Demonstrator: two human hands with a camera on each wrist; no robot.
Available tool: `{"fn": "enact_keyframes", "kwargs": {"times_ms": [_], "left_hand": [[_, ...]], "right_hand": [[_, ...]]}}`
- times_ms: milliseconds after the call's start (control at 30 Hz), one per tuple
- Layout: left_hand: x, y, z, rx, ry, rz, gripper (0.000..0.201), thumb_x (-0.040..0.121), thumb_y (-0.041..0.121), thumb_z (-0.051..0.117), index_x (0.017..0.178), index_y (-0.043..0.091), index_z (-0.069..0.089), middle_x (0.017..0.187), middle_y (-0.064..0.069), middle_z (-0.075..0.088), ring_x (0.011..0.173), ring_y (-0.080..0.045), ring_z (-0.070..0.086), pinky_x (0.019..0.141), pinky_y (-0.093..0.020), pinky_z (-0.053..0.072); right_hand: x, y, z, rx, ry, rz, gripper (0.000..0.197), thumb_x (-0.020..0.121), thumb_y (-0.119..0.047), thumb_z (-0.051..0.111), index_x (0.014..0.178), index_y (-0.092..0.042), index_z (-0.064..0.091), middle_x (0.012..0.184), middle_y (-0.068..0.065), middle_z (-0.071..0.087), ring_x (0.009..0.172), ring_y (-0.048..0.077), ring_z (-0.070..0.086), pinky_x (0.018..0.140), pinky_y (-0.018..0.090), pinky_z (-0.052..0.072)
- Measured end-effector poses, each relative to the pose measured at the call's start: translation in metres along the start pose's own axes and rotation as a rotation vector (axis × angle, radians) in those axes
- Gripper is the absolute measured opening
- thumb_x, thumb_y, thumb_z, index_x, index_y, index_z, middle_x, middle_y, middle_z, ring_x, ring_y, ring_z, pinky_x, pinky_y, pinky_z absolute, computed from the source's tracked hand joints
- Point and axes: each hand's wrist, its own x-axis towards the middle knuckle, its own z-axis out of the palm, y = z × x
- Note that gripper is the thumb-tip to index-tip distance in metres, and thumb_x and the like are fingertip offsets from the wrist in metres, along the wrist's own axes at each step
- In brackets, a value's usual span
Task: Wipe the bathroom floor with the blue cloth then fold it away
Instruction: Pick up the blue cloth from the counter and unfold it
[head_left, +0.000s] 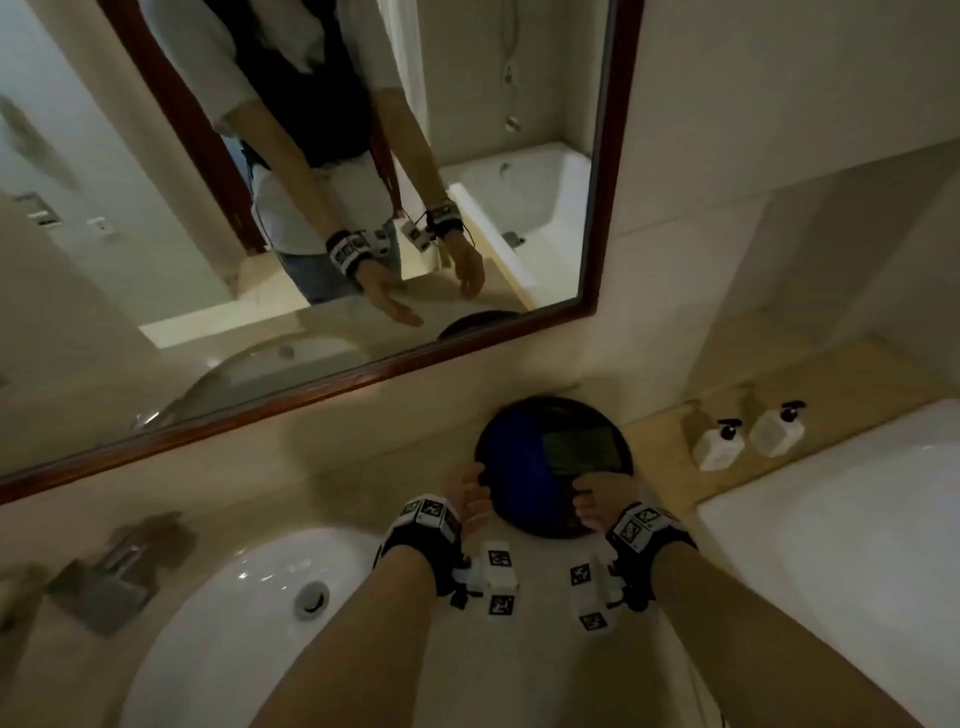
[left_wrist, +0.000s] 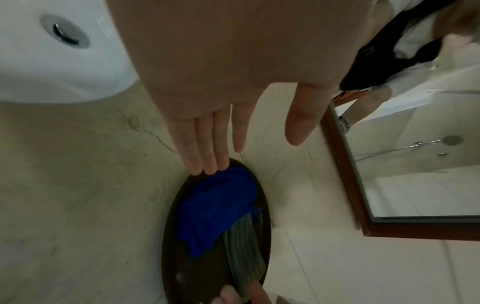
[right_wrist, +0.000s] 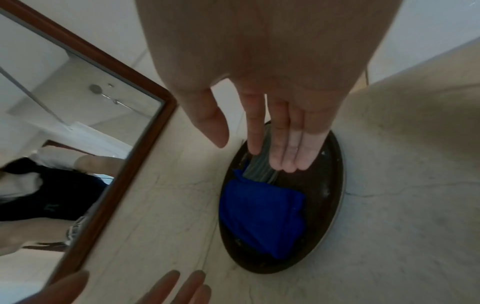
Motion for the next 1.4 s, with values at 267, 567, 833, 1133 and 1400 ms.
{"fn": "enact_keyframes", "kwargs": {"times_ms": [267,567,833,1133,1400], "left_hand": [[0.096,0.003,0.026,0.174,-0.044,-0.176,0.061,0.097,0.024,0.056,0.149,0.004,0.03,0.147,-0.017,0.04,0.128,-0.031,0.044,0.099,-0.035,0.041],[0.158,-0.007,0.029,0.379,-0.007,-0.194,0.043,0.092,0.022,0.062,0.129,0.002,0.054,0.104,-0.008,0.058,0.081,-0.021,0.056,0.076,-0.035,0.052],[0.142,0.004,0.029,0.447,-0.063,-0.238,0.01,0.095,0.014,0.058,0.099,0.007,0.053,0.093,-0.006,0.057,0.09,-0.019,0.055,0.081,-0.032,0.052],[0.094,0.008,0.019,0.522,-0.039,-0.174,0.022,0.099,0.009,0.051,0.12,0.003,0.055,0.097,-0.011,0.061,0.073,-0.016,0.054,0.066,-0.027,0.049],[0.018,0.007,0.021,0.413,-0.018,-0.089,0.033,0.093,0.04,0.061,0.112,0.014,0.054,0.11,-0.008,0.062,0.096,-0.026,0.062,0.081,-0.039,0.056]], "right_hand": [[0.064,-0.008,0.014,-0.218,-0.003,0.122,0.008,0.096,-0.012,0.057,0.092,-0.005,0.057,0.077,0.006,0.054,0.066,0.02,0.05,0.076,0.038,0.047],[0.096,-0.008,0.033,-0.315,0.005,0.131,0.038,0.093,-0.01,0.063,0.127,0.006,0.055,0.073,0.01,0.051,0.065,0.022,0.05,0.063,0.036,0.047],[0.099,-0.012,0.049,-0.405,-0.093,0.077,0.018,0.092,-0.012,0.066,0.108,-0.012,0.06,0.074,0.005,0.056,0.063,0.016,0.051,0.053,0.027,0.045],[0.063,-0.026,0.04,-0.362,-0.151,-0.067,0.002,0.089,-0.007,0.066,0.089,-0.008,0.067,0.107,0.016,0.065,0.103,0.034,0.061,0.068,0.035,0.05],[-0.001,-0.03,0.041,-0.395,-0.185,-0.268,0.021,0.086,-0.002,0.069,0.068,-0.013,0.066,0.093,0.011,0.065,0.104,0.034,0.061,0.092,0.045,0.051]]}}
